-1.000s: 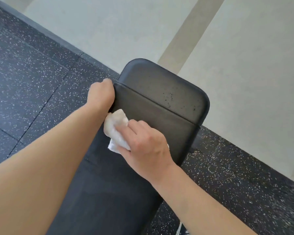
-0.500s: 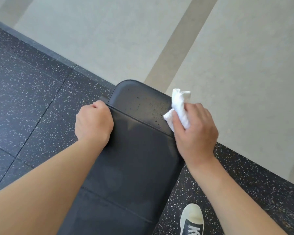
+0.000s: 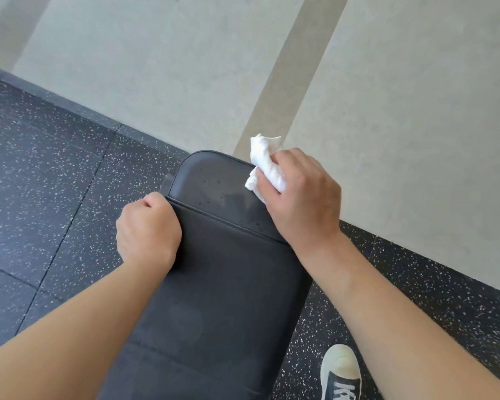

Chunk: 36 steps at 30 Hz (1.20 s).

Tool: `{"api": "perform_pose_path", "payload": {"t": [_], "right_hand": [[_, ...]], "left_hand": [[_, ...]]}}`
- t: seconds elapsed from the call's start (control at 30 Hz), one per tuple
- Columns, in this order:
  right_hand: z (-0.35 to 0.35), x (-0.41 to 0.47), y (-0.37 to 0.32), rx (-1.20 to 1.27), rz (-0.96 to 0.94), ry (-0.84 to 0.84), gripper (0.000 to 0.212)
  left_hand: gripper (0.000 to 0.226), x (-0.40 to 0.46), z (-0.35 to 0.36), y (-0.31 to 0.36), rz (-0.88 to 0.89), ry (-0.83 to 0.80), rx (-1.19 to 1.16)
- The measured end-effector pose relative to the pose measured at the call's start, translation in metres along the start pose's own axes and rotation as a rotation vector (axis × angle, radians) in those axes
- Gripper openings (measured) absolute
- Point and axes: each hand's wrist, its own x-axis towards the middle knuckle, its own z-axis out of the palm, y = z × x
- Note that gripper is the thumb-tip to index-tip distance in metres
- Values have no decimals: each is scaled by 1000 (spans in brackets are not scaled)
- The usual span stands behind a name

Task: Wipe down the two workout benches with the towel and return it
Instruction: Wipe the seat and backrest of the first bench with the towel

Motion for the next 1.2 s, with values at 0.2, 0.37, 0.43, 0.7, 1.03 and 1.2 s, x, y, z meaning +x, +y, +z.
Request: {"api": "perform_pose_path", "payload": {"t": [0.2, 0.37, 0.43, 0.7, 1.03, 1.2], "right_hand": [[41, 3, -77, 49, -155, -135, 29], [44, 0, -75, 38, -331, -226, 37], [27, -11, -46, 11, -381, -178, 38], [-29, -37, 40, -133, -439, -97, 24], [91, 62, -126, -204, -452, -373, 17], [66, 39, -96, -80, -473, -276, 14]], "left_hand": [[40, 0, 0, 0, -21, -13, -21], [38, 1, 0, -1, -27, -27, -27], [41, 1, 0, 0, -16, -16, -19], [43, 1, 0, 0, -16, -29, -23], [39, 1, -2, 4, -83, -61, -45], [42, 2, -1, 2, -63, -71, -42]]}}
